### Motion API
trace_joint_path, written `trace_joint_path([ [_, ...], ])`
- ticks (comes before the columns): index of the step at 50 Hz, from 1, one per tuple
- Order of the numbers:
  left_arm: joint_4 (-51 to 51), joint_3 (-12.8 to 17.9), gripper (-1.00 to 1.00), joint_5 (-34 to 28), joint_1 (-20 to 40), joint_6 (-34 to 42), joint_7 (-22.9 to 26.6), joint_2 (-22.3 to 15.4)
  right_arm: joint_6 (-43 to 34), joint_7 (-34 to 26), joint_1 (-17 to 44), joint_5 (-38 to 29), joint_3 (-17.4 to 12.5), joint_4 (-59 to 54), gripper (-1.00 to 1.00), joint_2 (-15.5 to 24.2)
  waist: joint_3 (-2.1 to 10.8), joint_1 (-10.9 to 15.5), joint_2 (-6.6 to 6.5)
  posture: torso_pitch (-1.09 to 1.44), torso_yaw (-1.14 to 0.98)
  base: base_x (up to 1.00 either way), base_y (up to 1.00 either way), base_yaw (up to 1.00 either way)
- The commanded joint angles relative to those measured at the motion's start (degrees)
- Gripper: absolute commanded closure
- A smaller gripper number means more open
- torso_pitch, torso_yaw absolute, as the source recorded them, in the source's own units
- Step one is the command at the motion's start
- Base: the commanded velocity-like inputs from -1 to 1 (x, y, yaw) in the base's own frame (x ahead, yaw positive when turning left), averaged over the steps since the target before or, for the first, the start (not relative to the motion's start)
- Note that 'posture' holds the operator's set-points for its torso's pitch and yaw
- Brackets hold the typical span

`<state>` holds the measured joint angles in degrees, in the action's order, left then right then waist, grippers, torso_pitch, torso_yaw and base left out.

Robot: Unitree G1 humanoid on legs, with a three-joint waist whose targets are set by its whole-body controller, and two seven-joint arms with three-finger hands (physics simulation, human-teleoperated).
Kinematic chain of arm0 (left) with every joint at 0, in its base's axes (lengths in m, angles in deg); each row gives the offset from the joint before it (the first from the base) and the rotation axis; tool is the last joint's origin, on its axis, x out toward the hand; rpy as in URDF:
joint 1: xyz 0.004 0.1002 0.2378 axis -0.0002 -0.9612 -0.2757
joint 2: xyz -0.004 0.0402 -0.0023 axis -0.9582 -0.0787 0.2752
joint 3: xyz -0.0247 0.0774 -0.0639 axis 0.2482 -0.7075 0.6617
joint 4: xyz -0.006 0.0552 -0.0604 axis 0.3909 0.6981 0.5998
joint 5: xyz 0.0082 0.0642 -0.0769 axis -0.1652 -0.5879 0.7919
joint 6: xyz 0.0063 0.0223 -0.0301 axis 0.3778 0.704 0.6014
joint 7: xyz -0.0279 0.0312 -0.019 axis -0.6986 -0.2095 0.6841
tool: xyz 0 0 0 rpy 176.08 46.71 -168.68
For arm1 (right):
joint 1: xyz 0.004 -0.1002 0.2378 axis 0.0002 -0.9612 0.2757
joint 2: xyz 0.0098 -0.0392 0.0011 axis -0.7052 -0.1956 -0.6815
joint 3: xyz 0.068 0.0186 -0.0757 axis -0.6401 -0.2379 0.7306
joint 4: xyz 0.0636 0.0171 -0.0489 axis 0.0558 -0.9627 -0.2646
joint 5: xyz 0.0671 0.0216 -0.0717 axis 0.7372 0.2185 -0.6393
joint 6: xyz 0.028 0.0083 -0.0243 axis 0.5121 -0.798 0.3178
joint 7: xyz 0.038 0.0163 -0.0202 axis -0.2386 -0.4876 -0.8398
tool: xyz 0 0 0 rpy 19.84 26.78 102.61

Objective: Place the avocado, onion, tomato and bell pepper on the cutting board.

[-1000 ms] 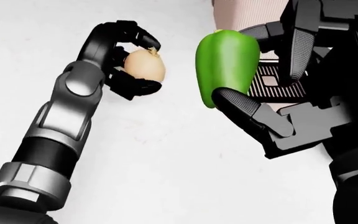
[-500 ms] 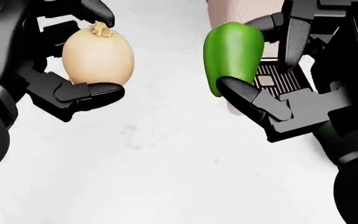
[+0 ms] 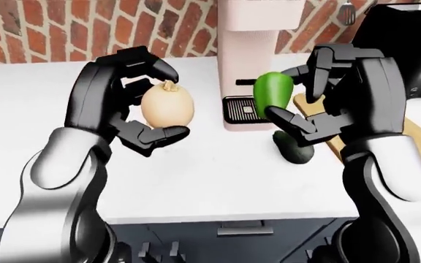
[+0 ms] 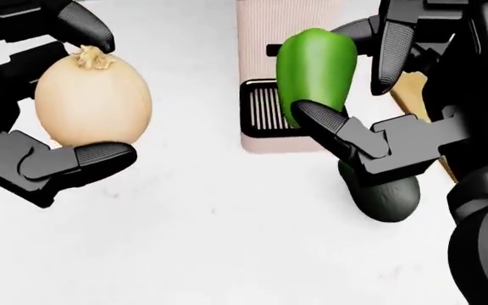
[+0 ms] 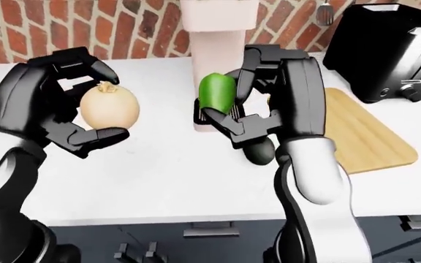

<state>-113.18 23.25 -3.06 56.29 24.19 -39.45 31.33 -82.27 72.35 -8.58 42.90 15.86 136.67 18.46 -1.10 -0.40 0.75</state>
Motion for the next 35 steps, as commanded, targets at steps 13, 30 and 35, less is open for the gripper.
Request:
trace_joint_path([
  [13, 0.4, -1.2, 0.84, 0.0, -0.6, -3.9, -2.5, 0.3, 2.9, 0.5, 0.8, 2.6, -1.6, 2.5, 1.0, -1.5, 0.04, 0.6, -5.49, 0.0, 0.0, -0.1, -0.14, 0.0],
  [30, 0.4, -1.0, 0.79, -1.5, 0.4, -3.2, -0.9, -0.1, 3.5, 1.9, 0.9, 5.0, -2.0, 2.3, 1.0, -1.0, -0.64, 2.6, 0.99, 0.0, 0.0, 0.03, -0.46, 0.0],
  [35, -0.4, -1.2, 0.8, -1.8, 0.2, -2.7, -1.1, 0.0, 3.2, 2.2, 0.3, 5.5, -2.1, 3.2, 1.0, -0.7, -0.71, 1.9, 2.54, 0.0, 0.0, 0.04, -0.54, 0.0],
])
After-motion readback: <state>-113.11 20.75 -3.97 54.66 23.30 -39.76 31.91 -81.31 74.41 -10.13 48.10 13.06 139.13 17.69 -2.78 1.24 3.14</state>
